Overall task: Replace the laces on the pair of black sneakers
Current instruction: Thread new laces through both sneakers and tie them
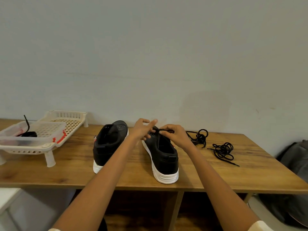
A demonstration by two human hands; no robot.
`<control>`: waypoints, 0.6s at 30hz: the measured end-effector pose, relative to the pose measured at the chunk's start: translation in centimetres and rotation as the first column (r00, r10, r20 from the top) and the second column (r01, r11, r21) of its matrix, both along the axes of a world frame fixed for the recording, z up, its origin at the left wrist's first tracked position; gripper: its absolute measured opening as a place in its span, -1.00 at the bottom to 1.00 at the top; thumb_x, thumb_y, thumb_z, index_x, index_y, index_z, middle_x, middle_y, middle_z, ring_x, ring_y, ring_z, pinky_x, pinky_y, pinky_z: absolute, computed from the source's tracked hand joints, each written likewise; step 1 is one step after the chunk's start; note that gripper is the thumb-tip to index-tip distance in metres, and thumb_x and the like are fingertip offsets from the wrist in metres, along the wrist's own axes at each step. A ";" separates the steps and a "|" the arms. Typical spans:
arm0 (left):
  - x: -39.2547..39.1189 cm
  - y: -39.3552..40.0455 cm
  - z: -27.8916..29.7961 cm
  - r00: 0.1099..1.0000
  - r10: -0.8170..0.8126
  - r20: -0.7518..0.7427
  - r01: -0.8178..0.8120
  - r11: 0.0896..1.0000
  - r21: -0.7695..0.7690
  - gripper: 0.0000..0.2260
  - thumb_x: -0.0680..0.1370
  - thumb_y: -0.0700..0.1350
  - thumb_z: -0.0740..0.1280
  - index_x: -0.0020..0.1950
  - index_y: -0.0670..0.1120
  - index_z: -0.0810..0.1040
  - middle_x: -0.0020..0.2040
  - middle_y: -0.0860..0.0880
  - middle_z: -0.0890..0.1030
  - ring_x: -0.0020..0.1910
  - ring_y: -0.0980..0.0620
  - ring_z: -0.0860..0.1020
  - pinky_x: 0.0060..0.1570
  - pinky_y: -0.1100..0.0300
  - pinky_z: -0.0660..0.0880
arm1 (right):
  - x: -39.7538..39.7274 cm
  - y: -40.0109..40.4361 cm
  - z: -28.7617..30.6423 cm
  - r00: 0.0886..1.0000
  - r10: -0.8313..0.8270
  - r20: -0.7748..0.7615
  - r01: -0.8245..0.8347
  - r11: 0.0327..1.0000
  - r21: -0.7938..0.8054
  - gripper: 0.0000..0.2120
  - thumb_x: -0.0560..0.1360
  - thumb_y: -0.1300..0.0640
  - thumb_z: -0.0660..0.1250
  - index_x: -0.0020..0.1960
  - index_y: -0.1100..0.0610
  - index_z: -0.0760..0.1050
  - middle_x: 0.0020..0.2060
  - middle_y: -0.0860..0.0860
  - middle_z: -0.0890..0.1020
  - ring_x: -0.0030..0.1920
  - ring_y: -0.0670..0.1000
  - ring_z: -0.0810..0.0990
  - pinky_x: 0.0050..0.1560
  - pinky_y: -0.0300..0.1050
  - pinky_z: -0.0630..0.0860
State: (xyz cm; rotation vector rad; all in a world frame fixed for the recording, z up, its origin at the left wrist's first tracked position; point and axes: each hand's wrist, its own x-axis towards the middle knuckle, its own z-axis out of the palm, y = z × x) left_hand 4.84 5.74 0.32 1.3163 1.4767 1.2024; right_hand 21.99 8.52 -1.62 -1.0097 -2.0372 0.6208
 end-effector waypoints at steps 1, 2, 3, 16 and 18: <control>-0.1 -0.3 0.2 0.995 -0.079 -0.062 0.077 0.997 -0.024 -0.56 0.51 0.17 0.32 0.23 -0.07 0.35 -0.12 -0.04 0.64 -0.39 0.07 0.52 -0.45 0.29 0.44 | 0.0 0.0 0.1 1.000 0.002 -0.007 -0.002 1.000 -0.005 -0.85 0.50 0.12 0.38 0.05 0.09 0.64 -0.13 -0.10 0.66 -0.06 -0.12 0.62 -0.02 -0.30 0.53; -0.1 -0.6 0.3 0.985 -0.136 -0.103 0.134 0.991 -0.029 -0.55 0.51 0.13 0.35 0.27 -0.06 0.30 -0.09 -0.05 0.63 -0.34 0.06 0.54 -0.39 0.27 0.48 | 0.0 0.0 0.1 1.000 0.002 -0.013 -0.002 1.000 -0.007 -0.84 0.50 0.11 0.38 0.05 0.09 0.64 -0.14 -0.11 0.66 -0.06 -0.12 0.62 -0.02 -0.29 0.53; -0.3 -0.7 0.3 0.978 -0.173 -0.116 0.172 0.985 -0.018 -0.54 0.51 0.04 0.38 0.30 -0.06 0.28 -0.06 -0.09 0.61 -0.29 0.04 0.55 -0.33 0.26 0.50 | 0.0 0.0 0.1 1.000 -0.001 -0.018 0.001 1.000 -0.009 -0.84 0.50 0.10 0.39 0.05 0.08 0.65 -0.15 -0.12 0.66 -0.06 -0.12 0.63 -0.02 -0.28 0.54; -3.0 -0.5 0.0 0.795 -0.332 -0.508 0.333 0.938 -0.092 -0.55 0.52 -0.27 0.31 0.37 -0.07 0.29 -0.17 -0.04 0.50 -0.24 0.05 0.50 -0.28 0.23 0.43 | -0.4 -0.1 0.0 0.996 -0.038 -0.086 0.035 0.998 -0.046 -0.93 0.44 0.13 0.45 -0.07 0.04 0.64 -0.21 -0.13 0.65 -0.17 -0.20 0.61 -0.14 -0.37 0.53; -2.8 -0.6 0.0 0.800 -0.359 -0.481 0.368 0.926 -0.080 -0.51 0.53 -0.24 0.31 0.43 -0.04 0.25 0.05 -0.05 0.48 -0.04 0.02 0.50 -0.13 0.19 0.48 | -0.4 -0.1 0.0 0.996 -0.039 -0.081 0.036 0.999 -0.037 -0.91 0.43 0.14 0.46 -0.06 0.05 0.64 -0.21 -0.13 0.64 -0.16 -0.21 0.61 -0.13 -0.38 0.53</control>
